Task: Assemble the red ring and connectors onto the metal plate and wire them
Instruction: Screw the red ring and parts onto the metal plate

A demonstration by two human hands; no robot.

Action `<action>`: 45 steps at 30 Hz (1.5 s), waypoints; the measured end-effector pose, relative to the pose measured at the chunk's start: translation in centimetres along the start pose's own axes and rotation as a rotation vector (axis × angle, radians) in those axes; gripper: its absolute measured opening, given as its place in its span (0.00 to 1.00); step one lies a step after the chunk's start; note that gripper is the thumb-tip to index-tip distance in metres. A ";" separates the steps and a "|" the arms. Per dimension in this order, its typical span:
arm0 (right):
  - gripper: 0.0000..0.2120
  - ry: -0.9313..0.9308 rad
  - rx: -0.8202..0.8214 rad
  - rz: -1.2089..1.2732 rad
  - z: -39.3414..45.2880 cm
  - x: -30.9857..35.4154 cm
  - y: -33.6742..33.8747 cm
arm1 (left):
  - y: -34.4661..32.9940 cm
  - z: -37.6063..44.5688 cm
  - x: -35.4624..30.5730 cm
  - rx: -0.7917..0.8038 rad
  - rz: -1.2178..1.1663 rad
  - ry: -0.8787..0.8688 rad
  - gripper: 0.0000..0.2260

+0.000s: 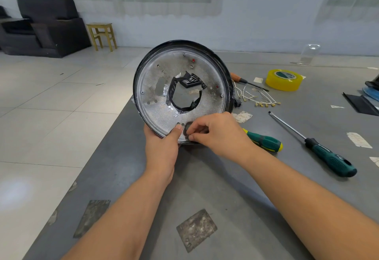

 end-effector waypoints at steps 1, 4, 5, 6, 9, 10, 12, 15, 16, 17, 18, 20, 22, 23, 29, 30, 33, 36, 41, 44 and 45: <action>0.05 0.000 0.003 0.002 0.0 0.0 0.0 | 0.0 0.0 0.0 0.000 0.002 0.000 0.32; 0.04 -0.004 0.014 -0.003 0.1 0.2 -0.1 | 0.0 0.1 0.2 0.002 0.011 -0.002 0.32; 0.04 -0.004 0.016 -0.012 0.1 0.2 -0.1 | 0.0 0.1 0.2 0.005 0.013 -0.005 0.32; 0.04 -0.005 0.017 -0.024 0.2 0.3 -0.2 | 0.0 0.1 0.3 0.006 0.015 -0.006 0.32; 0.04 -0.006 0.014 -0.054 0.3 0.3 -0.3 | 0.1 0.2 0.4 0.005 0.035 -0.009 0.32; 0.04 -0.009 0.015 -0.058 0.4 0.2 -0.4 | 0.1 0.2 0.4 0.006 0.043 -0.009 0.32; 0.03 -0.020 0.015 -0.054 0.4 0.1 -0.5 | 0.1 0.2 0.5 0.008 0.059 -0.011 0.31; 0.03 -0.045 0.021 -0.043 0.5 -0.1 -0.6 | 0.2 0.3 0.6 0.005 0.075 -0.017 0.31; 0.03 -0.054 0.024 -0.036 0.6 -0.2 -0.6 | 0.1 0.3 0.6 0.004 0.080 -0.018 0.31; 0.03 -0.062 0.027 -0.028 0.6 -0.3 -0.7 | 0.1 0.3 0.6 0.006 0.083 -0.020 0.31; 0.03 -0.070 0.030 -0.019 0.7 -0.3 -0.7 | 0.1 0.3 0.7 0.007 0.085 -0.022 0.31; 0.04 -0.083 0.029 -0.001 0.7 -0.4 -0.7 | 0.1 0.4 0.7 0.005 0.085 -0.026 0.31; 0.05 -0.088 0.030 0.007 0.7 -0.5 -0.7 | 0.1 0.4 0.8 0.005 0.091 -0.026 0.31; 0.05 -0.090 0.035 0.006 0.8 -0.5 -0.7 | 0.1 0.4 0.8 0.007 0.097 -0.028 0.30; 0.03 -0.077 0.037 -0.010 0.8 -0.7 -0.7 | 0.2 0.5 0.8 0.004 0.105 -0.039 0.30; 0.03 -0.075 0.040 -0.013 0.8 -0.7 -0.7 | 0.2 0.5 0.9 0.005 0.105 -0.041 0.31; 0.02 -0.068 0.042 -0.016 0.7 -0.8 -0.7 | 0.2 0.6 0.9 0.011 0.107 -0.042 0.32; 0.02 -0.067 0.041 -0.026 0.7 -0.8 -0.8 | 0.2 0.6 1.0 0.016 0.115 -0.045 0.31; 0.02 -0.083 0.016 -0.040 0.6 -0.6 -1.0 | 0.3 0.7 1.0 0.014 0.139 -0.062 0.30; 0.03 -0.099 0.007 -0.034 0.6 -0.6 -0.9 | 0.3 0.7 1.0 0.014 0.143 -0.076 0.30; 0.03 -0.103 0.008 -0.029 0.6 -0.6 -0.9 | 0.3 0.7 1.0 0.012 0.146 -0.081 0.30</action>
Point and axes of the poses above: each hand's wrist, its own z-axis towards the middle knuckle, its own y-axis out of the back of the hand, x = y × z, the point moved 3 cm from there along z, towards the middle knuckle, and after that the axes turned 6 degrees about x, right-handed, at the moved point
